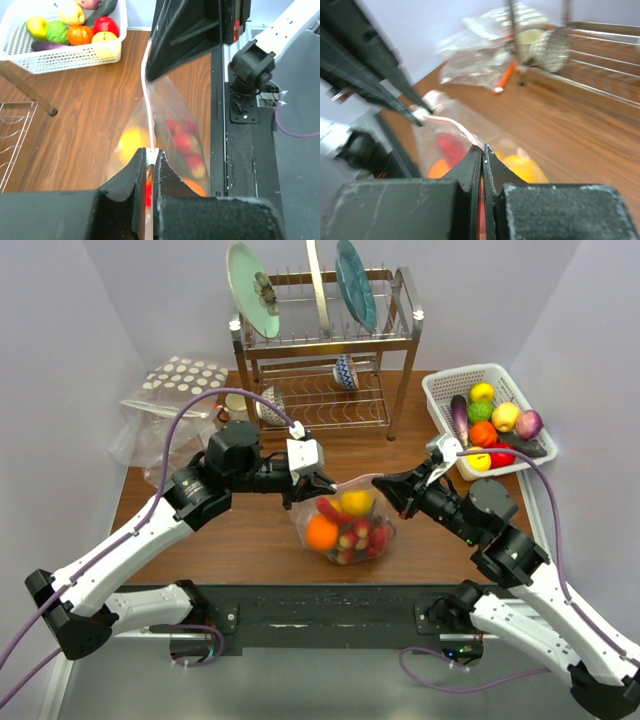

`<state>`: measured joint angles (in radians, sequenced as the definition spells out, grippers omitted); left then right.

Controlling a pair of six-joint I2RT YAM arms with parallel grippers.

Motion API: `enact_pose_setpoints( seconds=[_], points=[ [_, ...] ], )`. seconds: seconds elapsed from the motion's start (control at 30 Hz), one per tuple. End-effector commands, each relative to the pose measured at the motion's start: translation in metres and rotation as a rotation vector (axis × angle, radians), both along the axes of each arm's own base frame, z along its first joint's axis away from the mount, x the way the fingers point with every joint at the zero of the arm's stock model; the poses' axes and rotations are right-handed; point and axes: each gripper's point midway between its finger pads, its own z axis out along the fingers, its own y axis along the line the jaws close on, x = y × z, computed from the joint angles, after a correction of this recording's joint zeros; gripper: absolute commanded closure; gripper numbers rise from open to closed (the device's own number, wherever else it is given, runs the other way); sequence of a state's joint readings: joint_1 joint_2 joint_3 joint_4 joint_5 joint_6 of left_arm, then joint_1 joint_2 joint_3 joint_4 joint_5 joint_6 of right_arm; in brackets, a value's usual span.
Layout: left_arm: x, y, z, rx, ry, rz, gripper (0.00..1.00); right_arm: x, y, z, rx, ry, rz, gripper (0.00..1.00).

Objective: Place the food in the zip-top bag and seal the zipper
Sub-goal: Zip the zipper food storage bag at the center of the board.

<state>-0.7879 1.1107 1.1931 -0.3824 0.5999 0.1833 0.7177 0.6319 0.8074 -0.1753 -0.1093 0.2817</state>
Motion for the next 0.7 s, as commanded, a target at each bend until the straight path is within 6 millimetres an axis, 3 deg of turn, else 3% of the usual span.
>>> enact_pose_setpoints(
  seconds=[0.0,0.2,0.33,0.67],
  points=[
    [0.002,0.009,-0.002,0.013,0.01,0.04,1.0,0.034,-0.059,0.029,0.042,-0.05,-0.373,1.0],
    [0.005,0.009,-0.005,0.025,0.017,0.057,1.0,0.043,-0.089,0.028,-0.011,-0.028,-0.537,1.0],
    [0.006,0.009,-0.006,0.028,0.02,0.063,1.0,0.049,-0.123,0.026,-0.038,-0.016,-0.726,1.0],
    [0.012,0.011,-0.008,0.043,0.019,0.095,1.0,0.048,-0.174,0.029,-0.046,-0.004,-1.009,1.0]
  ],
)
